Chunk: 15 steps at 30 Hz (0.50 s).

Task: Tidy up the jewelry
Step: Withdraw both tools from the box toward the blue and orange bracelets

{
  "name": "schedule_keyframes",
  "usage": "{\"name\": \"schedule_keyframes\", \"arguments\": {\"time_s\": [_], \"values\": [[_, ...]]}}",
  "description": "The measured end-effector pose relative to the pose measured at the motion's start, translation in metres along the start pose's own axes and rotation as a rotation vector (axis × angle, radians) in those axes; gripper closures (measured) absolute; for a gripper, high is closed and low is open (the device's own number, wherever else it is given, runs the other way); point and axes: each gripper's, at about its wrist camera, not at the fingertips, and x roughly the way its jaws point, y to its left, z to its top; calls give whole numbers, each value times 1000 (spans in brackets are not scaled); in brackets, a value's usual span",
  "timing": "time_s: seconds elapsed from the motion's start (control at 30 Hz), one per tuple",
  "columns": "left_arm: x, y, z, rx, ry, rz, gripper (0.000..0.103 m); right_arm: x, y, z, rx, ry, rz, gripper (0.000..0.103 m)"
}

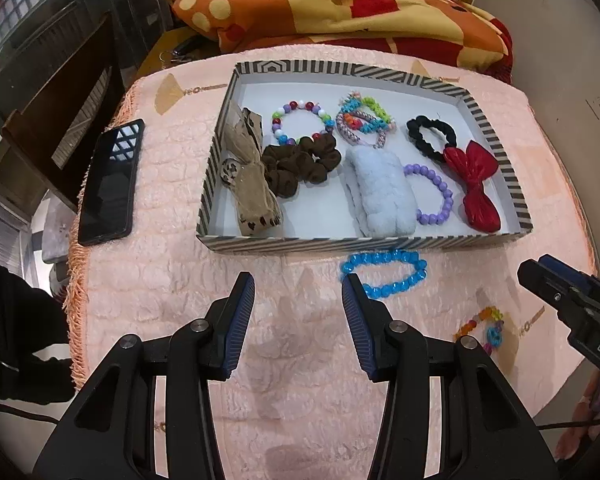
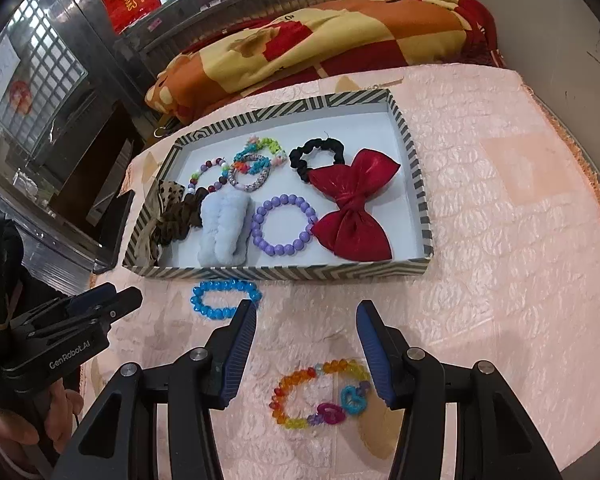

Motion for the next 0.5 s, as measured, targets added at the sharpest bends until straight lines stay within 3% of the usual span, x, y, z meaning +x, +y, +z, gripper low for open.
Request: {"name": "schedule_keyframes", "arguments": {"time_s": [0.33,0.5], "values": [[8,3,-15,8,44,-32,56,11,-40,-37,39,84,-56,53],[13,2,-18,10,59,-28,56,20,-36,-48,7,84,-59,53]]}}
